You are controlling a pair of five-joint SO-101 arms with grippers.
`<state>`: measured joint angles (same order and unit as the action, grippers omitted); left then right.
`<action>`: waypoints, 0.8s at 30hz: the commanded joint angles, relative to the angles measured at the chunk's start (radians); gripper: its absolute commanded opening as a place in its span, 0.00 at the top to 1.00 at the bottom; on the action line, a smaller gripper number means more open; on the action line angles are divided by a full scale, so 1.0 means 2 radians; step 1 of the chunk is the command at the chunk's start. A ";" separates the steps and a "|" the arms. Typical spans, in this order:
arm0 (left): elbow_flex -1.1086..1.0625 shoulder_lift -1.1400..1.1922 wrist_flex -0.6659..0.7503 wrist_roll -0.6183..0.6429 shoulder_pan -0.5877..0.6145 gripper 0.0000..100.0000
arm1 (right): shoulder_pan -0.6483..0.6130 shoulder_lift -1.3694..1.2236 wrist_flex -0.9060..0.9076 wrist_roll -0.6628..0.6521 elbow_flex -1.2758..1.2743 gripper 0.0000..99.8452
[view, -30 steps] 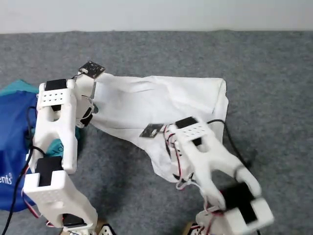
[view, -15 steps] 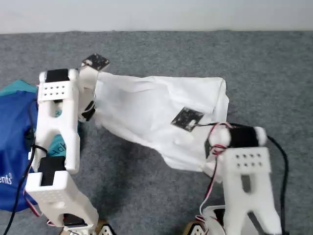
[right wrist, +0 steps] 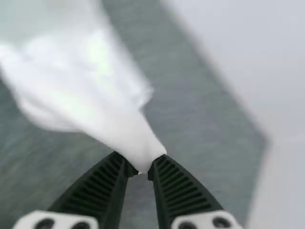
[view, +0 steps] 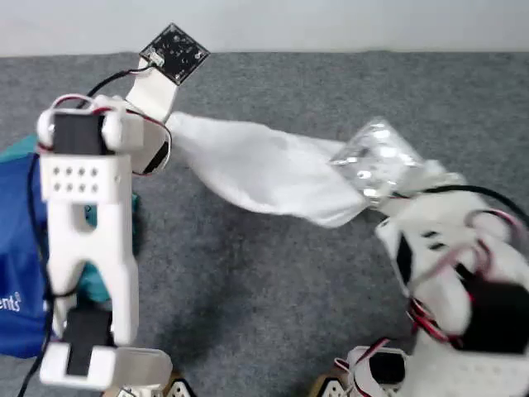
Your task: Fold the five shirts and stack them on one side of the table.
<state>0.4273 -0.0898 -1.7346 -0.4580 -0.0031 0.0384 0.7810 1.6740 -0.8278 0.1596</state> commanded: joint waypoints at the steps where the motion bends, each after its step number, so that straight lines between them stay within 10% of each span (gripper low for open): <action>1: 0.018 -0.068 -0.008 -0.004 -0.009 0.99 | 0.036 0.008 -0.039 -0.005 0.081 0.99; 24: 0.073 -0.314 0.051 -0.077 -0.003 0.99 | 0.206 0.059 -0.225 -0.048 0.164 0.99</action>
<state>0.5501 -0.6882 -1.6594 -0.5531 -0.0276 0.4358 0.8869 1.2259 -0.8984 0.4572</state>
